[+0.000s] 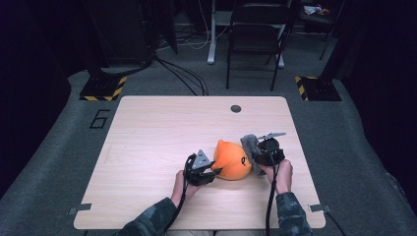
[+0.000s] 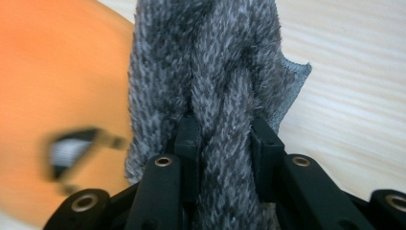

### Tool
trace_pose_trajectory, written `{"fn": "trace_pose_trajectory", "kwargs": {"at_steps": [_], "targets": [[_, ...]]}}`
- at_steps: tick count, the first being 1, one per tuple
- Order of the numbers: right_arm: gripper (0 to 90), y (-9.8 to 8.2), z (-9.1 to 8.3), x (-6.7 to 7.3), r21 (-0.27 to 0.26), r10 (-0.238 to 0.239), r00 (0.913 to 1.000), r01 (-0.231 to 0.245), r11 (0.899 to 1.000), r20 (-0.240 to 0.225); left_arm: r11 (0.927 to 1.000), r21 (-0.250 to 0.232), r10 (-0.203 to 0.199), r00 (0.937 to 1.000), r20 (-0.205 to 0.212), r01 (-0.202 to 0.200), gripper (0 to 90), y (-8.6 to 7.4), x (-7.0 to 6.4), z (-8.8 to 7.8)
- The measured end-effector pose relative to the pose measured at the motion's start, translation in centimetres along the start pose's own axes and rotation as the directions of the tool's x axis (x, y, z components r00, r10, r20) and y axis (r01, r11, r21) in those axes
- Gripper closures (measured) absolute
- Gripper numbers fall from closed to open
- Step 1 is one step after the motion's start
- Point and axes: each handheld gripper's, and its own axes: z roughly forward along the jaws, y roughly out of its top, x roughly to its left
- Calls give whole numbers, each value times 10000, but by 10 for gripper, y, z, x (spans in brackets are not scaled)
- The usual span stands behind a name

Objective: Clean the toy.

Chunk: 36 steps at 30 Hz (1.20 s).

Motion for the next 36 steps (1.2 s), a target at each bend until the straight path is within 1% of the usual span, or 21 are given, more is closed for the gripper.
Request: {"fn": "trace_pose_trajectory", "kwargs": {"at_steps": [1, 4, 6, 10, 12, 15, 17, 19, 22, 23, 24, 25, 26, 27, 28, 29, 30, 31, 32, 34, 36], "targets": [[702, -3, 5, -3, 215, -219, 9993, 213, 9995, 304, 10000, 8, -32, 10000, 5, 32, 646, 0, 0, 0], [703, -7, 8, -10, 423, -194, 9981, 169, 9990, 591, 10000, -5, -74, 10000, 16, 74, 646, 0, 0, 0], [704, -5, 2, -12, 241, -89, 9977, 73, 9997, 677, 10000, 11, -30, 10000, 12, 30, 646, 1, -1, 0], [704, 8, -22, -11, -632, -60, 9992, 84, 9980, 384, 10000, -28, 29, 10000, -16, -29, 646, 0, -1, 0], [703, 15, -35, -4, -1064, -59, 9999, 68, 9943, 89, 10000, -37, 0, 10000, -12, 0, 645, 0, -1, 0], [703, 24, -49, 11, -1616, -381, 9982, 300, 9864, -472, 10000, -3, 20, 10000, -15, -20, 644, 1, -1, -1], [702, 28, -57, 26, -1966, -785, 9931, 601, 9786, -873, 10000, -13, 59, 10000, -60, -59, 645, 1, -1, 0], [701, 31, -61, 39, -2176, -1263, 9866, 1015, 9708, -1033, 10000, -17, 19, 10000, -71, -19, 645, 1, -2, 0], [699, 34, -64, 55, -2472, -1558, 9793, 1202, 9615, -1294, 10000, 14, 55, 10000, -37, -55, 643, 1, -3, -1], [699, 35, -64, 60, -2554, -1713, 9774, 1354, 9573, -1242, 9998, -12, 211, 9997, -111, -211, 642, 2, -3, -1], [698, 35, -62, 66, -2625, -1863, 9747, 1489, 9534, -1237, 9999, -22, 133, 9999, -107, -133, 641, 2, -5, -1], [696, 35, -59, 69, -2502, -1989, 9727, 1643, 9542, -1199, 9998, -18, 209, 9997, -119, -209, 641, 3, -6, -1], [692, 35, -55, 72, -2361, -1956, 9749, 1664, 9574, -1061, 9994, -24, 337, 9994, -123, -338, 641, 3, -6, -1], [691, 33, -49, 73, -2309, -2022, 9739, 1743, 9572, -1030, 9995, 7, 310, 9995, -75, -309, 641, 3, -7, -1], [689, 32, -44, 74, -2172, -2003, 9738, 1735, 9606, -1079, 9993, -16, 380, 9992, -115, -380, 641, 3, -8, -1], [689, 30, -35, 75, -1831, -1975, 9769, 1802, 9664, -811, 9989, 36, 459, 9989, -82, -459, 640, 2, -9, -1], [689, 28, -29, 76, -1686, -2135, 9759, 2033, 9645, -447, 9989, 69, 467, 9989, -74, -467, 639, 2, -9, -1], [689, 27, -24, 76, -1685, -2361, 9713, 2283, 9589, -277, 9988, 121, 475, 9988, -94, -474, 637, 1, -9, -1], [689, 26, -23, 77, -1619, -2205, 9749, 2126, 9636, -320, 9989, 88, 461, 9989, -71, -461, 636, 0, -7, -1], [689, 27, -23, 77, -1583, -2326, 9721, 2250, 9614, -309, 9990, 85, 439, 9990, 1, -439, 636, 0, -6, -1], [689, 26, -25, 79, -1491, -2461, 9692, 2420, 9587, -90, 9988, 88, 491, 9988, -23, -491, 637, 1, -7, 0]]}}
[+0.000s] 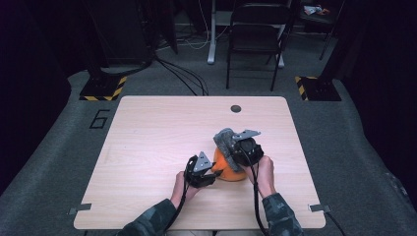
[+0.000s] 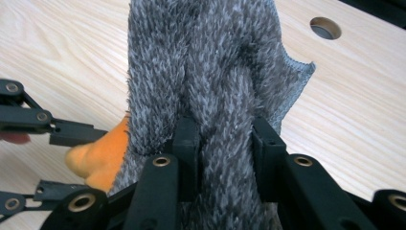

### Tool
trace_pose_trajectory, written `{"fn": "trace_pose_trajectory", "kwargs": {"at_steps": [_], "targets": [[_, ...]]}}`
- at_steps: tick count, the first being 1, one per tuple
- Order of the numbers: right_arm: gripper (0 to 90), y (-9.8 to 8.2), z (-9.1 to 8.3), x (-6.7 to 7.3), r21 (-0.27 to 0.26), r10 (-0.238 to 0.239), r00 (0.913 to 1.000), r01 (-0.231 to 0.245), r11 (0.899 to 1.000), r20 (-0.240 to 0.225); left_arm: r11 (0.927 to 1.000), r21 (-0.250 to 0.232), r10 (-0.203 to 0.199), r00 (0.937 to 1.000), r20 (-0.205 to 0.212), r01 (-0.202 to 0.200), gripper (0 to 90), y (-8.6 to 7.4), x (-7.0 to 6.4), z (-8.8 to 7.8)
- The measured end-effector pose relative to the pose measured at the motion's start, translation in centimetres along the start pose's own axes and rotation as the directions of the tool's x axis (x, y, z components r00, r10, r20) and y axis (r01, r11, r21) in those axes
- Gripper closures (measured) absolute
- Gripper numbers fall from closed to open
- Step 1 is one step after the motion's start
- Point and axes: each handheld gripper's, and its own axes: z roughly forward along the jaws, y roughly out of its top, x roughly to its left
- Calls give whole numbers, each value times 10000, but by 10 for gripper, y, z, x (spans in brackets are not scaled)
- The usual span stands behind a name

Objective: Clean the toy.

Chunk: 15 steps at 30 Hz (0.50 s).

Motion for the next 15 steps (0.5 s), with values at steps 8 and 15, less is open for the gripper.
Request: {"fn": "trace_pose_trajectory", "kwargs": {"at_steps": [8, 15], "targets": [[688, -3, -1, -10, 172, 103, 9998, -100, 9998, -172, 9999, -14, -170, 9997, 153, 170, 637, -2, 2, 0], [688, -8, -3, -23, 413, 435, 9990, -430, 9982, -110, 9998, -46, -206, 9996, 175, 207, 636, -2, 3, 1]]}}
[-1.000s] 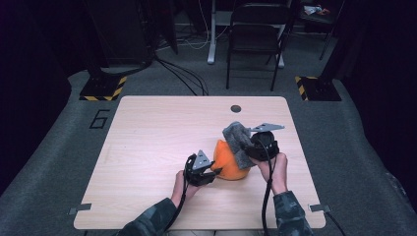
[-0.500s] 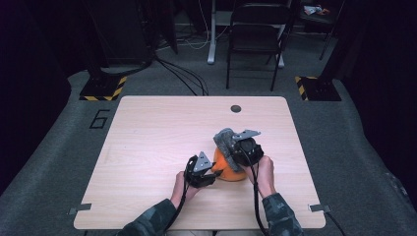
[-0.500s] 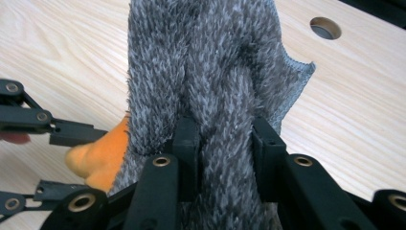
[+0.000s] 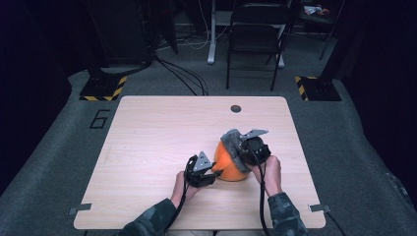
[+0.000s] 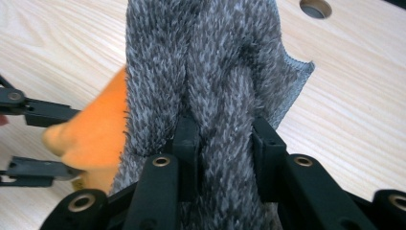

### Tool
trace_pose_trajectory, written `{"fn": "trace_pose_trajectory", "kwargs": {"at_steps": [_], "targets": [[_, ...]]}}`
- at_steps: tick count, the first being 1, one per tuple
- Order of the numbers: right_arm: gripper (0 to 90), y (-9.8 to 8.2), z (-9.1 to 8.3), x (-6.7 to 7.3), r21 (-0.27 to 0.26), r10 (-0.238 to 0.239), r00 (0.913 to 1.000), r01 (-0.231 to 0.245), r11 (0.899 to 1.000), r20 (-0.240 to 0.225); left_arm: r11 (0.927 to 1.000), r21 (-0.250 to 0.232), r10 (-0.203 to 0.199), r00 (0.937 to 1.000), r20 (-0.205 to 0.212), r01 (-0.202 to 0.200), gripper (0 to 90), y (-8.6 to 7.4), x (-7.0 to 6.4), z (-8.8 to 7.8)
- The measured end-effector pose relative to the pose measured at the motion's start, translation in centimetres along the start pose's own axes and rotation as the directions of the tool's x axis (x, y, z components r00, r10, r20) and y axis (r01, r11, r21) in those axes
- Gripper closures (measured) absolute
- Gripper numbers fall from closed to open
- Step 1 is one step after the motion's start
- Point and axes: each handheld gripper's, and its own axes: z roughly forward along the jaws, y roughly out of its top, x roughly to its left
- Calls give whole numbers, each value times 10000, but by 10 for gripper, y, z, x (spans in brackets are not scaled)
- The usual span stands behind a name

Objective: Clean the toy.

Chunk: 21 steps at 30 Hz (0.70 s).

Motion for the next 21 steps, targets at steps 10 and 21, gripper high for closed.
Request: {"fn": "trace_pose_trajectory", "kwargs": {"at_steps": [10, 21], "targets": [[689, -16, 9, -27, 376, 863, 9963, -863, 9956, 10, 10000, -51, 52, 10000, 5, -52, 630, 1, 0, 0], [699, -36, 24, -52, 1364, 1276, 9860, -1417, 9805, 1073, 10000, -9, -69, 10000, 31, 69, 628, -1, 4, 0]]}}
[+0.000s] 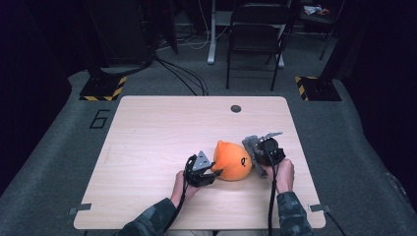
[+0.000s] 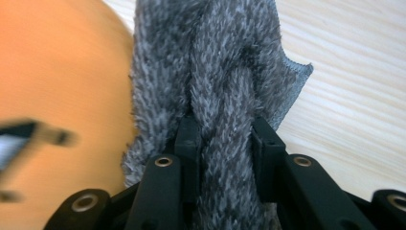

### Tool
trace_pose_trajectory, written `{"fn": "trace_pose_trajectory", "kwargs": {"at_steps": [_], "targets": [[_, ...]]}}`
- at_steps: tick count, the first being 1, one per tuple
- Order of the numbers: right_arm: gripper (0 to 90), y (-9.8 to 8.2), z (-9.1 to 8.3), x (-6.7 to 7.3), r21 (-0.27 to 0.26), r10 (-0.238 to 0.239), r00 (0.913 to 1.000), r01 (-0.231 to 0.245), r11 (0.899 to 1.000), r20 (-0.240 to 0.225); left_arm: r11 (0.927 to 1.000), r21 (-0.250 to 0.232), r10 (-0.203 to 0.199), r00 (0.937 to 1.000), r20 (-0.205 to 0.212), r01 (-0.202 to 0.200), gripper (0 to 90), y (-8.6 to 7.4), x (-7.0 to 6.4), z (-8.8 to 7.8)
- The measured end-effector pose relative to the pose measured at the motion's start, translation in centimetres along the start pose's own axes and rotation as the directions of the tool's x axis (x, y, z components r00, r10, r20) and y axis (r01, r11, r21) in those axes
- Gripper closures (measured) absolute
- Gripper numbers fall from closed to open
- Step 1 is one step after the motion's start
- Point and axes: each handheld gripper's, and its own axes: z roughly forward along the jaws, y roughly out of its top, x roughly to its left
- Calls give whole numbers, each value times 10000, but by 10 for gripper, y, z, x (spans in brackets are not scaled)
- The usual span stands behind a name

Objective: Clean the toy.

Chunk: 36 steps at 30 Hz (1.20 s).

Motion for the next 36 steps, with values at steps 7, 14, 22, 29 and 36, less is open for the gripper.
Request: {"fn": "trace_pose_trajectory", "kwargs": {"at_steps": [7, 14, 22, 29, 36], "targets": [[704, 9, -23, 4, -687, -247, 9993, 266, 9973, 281, 9998, 9, -187, 9998, -28, 187, 626, 0, 1, 0], [703, 20, -52, 20, -1468, -352, 9983, 279, 9888, -473, 9993, -52, -373, 9993, -9, 373, 622, 0, 3, 0], [705, 24, -46, 43, -847, -1305, 9840, 1207, 9891, -1217, 10000, -21, -87, 9999, -81, 87, 502, 0, 4, 0], [704, 18, -29, 36, -1107, -1098, 9919, 1022, 9886, -643, 9927, -252, 1163, 9916, -560, -1178, 376, 0, -1, -3], [702, 15, -21, 33, -1440, -967, 9940, 884, 9856, -520, 9902, -236, 1339, 9846, -1124, -1374, 648, -1, -8, 2]]}}
